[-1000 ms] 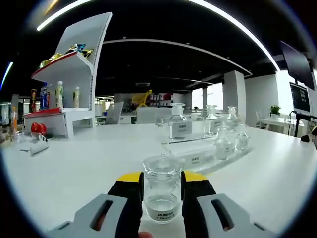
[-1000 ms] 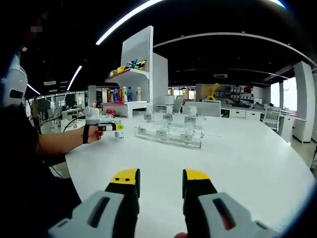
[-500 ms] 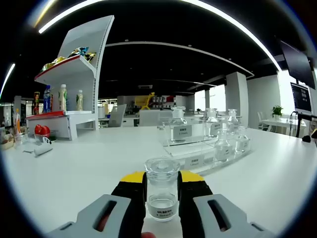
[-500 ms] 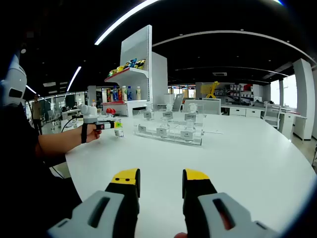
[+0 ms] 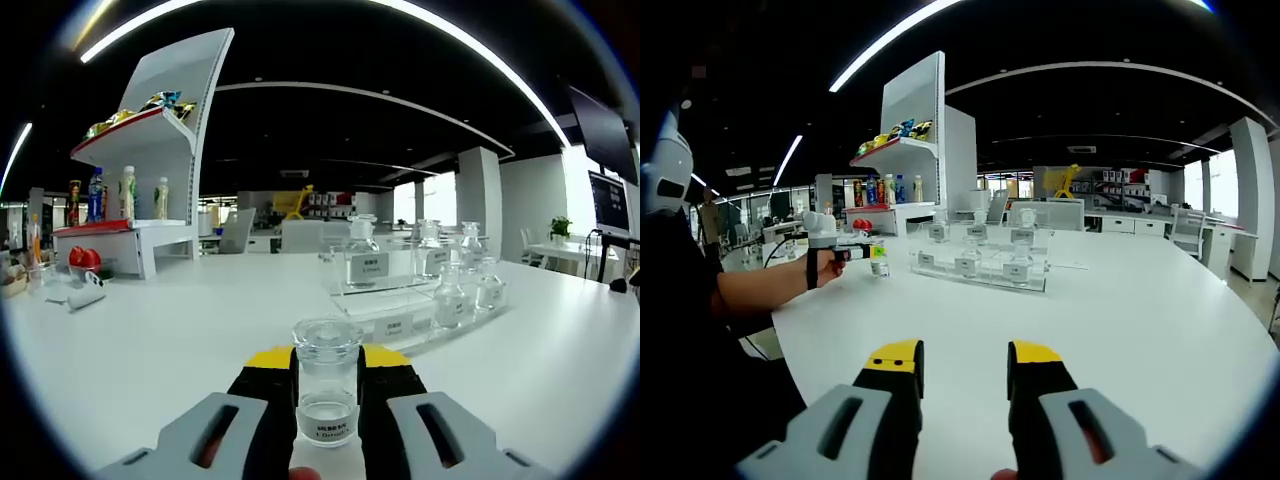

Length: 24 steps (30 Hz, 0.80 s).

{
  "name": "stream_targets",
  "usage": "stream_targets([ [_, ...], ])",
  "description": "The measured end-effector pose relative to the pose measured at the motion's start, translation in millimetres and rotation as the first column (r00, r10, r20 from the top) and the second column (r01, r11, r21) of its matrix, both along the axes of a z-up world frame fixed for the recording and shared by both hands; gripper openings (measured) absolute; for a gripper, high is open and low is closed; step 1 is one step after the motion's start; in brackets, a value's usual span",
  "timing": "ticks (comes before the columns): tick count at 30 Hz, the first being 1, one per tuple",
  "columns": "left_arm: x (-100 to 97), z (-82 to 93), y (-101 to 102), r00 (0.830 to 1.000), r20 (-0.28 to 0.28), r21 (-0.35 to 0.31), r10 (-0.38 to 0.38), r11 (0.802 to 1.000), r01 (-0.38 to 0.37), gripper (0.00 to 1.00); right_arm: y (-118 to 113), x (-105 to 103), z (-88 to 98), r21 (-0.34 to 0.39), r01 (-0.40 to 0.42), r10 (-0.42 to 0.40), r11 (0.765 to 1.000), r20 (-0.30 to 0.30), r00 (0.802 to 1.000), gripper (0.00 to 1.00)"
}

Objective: Identify the label on the chemical reagent bottle, grasp the chemical reagent bottle, and place it in the designated position on the reagent rack

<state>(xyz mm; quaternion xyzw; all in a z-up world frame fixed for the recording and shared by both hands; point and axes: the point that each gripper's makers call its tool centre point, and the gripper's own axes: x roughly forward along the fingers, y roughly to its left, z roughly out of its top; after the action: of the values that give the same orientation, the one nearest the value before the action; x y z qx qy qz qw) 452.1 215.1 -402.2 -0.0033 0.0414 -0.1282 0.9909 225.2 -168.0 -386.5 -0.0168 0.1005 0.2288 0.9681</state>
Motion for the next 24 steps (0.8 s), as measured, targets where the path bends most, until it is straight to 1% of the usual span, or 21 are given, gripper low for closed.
stream_targets([
  [4,0.3,2.3,-2.8,1.0,0.003,0.007,-0.012,1.0,0.012,0.22,-1.7,0.4,-0.6,0.002,0.004,-0.004,1.0,-0.001,1.0,0.33],
  [11,0.9,14.4,-5.8,1.0,0.015,0.002,-0.021,1.0,0.021,0.22,0.5,2.0,-2.3,0.004,-0.001,0.001,1.0,-0.004,1.0,0.33],
  [16,4.8,20.0,-9.0,0.999,0.018,0.003,-0.032,0.999,0.032,0.22,-0.8,2.6,-1.8,0.005,0.001,-0.001,1.0,-0.002,1.0,0.33],
  [24,10.4,28.7,-20.5,0.998,0.019,0.003,-0.057,0.998,0.057,0.22,-2.5,2.2,-1.0,0.005,0.004,-0.004,1.0,0.0,1.0,0.33],
])
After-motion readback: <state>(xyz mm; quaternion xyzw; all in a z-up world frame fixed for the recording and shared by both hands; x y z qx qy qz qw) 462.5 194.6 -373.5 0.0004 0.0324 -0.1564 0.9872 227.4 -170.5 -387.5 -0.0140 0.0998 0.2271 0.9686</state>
